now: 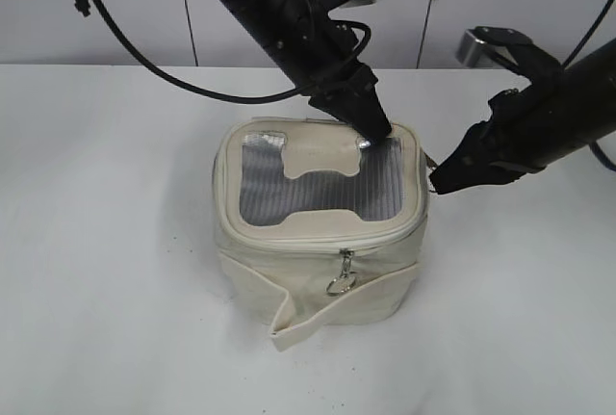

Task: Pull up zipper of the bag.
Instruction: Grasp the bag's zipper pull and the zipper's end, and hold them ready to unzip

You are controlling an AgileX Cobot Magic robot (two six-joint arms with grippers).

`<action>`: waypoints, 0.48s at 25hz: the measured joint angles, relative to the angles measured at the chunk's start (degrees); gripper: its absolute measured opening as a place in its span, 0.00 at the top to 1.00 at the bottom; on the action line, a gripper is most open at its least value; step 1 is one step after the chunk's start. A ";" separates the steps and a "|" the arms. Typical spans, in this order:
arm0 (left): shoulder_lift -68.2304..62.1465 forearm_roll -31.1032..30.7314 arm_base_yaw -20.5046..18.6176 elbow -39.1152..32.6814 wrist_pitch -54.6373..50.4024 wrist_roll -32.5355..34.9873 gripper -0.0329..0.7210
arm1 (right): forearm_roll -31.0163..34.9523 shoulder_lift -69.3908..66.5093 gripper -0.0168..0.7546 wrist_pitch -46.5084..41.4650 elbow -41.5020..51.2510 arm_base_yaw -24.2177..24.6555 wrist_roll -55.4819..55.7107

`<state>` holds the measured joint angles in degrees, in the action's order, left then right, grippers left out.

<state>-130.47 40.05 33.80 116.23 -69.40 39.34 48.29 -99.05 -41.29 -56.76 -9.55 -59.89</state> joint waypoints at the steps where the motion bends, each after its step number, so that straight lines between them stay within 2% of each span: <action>1: 0.00 0.05 0.00 0.00 -0.01 0.00 0.87 | -0.88 0.52 0.97 -0.62 0.00 0.02 0.86; 7: 0.00 0.11 0.05 0.00 -0.19 0.00 0.87 | -5.24 1.53 0.97 -4.41 -0.10 0.02 6.44; 12: 0.00 0.07 0.05 0.00 -0.24 -0.09 0.87 | -6.23 1.53 0.97 -8.50 -0.15 0.02 7.74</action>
<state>-130.47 40.12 33.86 116.23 -69.64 39.25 42.06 -97.52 -49.78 -56.91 -9.53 -52.15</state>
